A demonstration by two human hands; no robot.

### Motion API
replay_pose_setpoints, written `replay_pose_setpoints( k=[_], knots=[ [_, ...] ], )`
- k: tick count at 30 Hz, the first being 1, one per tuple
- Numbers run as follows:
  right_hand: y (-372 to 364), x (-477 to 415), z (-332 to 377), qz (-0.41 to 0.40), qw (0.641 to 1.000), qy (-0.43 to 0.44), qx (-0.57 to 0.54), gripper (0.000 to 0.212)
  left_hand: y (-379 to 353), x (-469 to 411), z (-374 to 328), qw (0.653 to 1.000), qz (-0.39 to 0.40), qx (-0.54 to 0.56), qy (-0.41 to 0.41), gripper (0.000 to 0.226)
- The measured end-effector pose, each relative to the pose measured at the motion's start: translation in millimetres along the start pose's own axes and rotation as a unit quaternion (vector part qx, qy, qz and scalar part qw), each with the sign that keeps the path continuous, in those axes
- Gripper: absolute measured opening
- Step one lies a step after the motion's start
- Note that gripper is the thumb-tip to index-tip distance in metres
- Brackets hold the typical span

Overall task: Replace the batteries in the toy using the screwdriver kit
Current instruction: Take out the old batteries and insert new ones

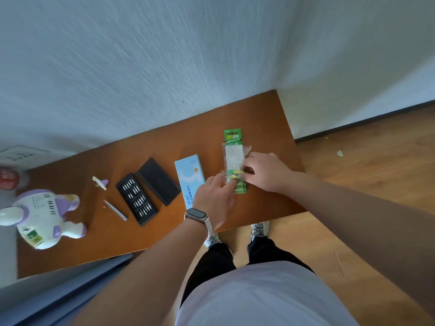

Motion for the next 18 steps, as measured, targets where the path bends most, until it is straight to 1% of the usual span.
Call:
replay_pose_setpoints(
  k=[7,9,12,13,14,17,18],
  knots=[
    [1,-12,3,0.052,0.999,-0.013,0.005,0.039,0,2,1,1.0,-0.004,0.027,-0.006,0.034],
    [2,-14,3,0.05,0.999,-0.01,0.003,0.033,0,2,1,0.999,-0.006,0.033,-0.005,0.035],
    [1,-12,-1,0.016,1.0,-0.006,-0.022,0.016,1,3,1,0.999,-0.005,0.034,-0.006,0.035],
    [1,-10,-2,0.005,0.999,-0.007,-0.031,0.015,1,3,1,0.999,-0.005,0.035,-0.005,0.034],
    [1,-8,-2,-0.001,0.999,-0.006,-0.04,0.016,1,3,1,0.999,-0.004,0.036,-0.004,0.035],
    [0,-3,-1,-0.001,0.999,-0.014,-0.05,0.035,1,3,2,0.999,-0.001,0.033,0.001,0.037],
    [0,-2,0,-0.002,0.999,-0.018,-0.046,0.038,1,3,2,1.0,-0.001,0.031,0.001,0.037]
  ],
)
Point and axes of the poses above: each hand's wrist, its own x-axis away from the middle knuckle, its own y-axis out of the back of the hand, z = x × y, the point moved 3 cm from there along -x, towards the middle knuckle, and after that the axes turned 11 degrees about -z, right-handed, at the moved point
